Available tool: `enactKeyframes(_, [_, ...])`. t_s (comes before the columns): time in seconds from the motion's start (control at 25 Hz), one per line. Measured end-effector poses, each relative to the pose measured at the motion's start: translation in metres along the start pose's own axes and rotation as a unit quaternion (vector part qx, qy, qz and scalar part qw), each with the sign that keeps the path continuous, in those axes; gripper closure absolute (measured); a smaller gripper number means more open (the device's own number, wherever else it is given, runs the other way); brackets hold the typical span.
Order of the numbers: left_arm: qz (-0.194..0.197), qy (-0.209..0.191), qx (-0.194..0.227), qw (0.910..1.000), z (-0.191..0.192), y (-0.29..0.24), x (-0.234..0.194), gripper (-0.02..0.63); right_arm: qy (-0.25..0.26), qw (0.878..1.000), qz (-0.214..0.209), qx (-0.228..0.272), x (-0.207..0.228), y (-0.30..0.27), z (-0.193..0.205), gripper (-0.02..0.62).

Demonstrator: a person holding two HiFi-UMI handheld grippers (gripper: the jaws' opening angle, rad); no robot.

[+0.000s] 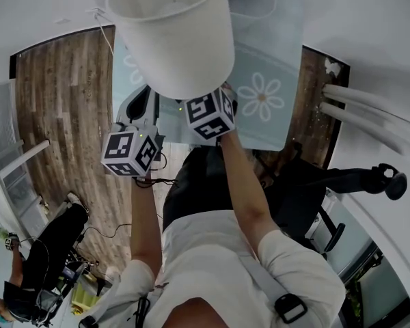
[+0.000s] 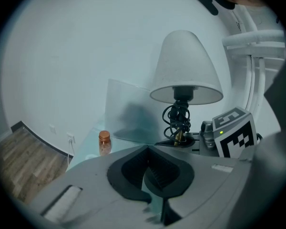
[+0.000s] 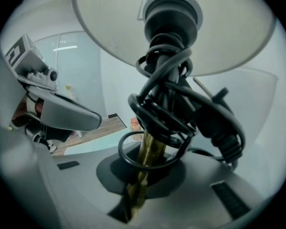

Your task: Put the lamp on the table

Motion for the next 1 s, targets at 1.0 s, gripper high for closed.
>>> enactKeyframes(1.0, [0.001,0.003,0.006,1.0000,0.030,-0.001,0.003,0.606,0.014,0.997,0.028,0.066,-0.003,0.002,0.030,0.583])
Point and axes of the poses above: the fingertips, and each gripper's own axes: y backward along the fingers, x to its right, z out of its underside, the point moved 10 cm from there along y, backward along the fingers, and after that the axes turned 7 degrees about x, right-handed, at the moved point
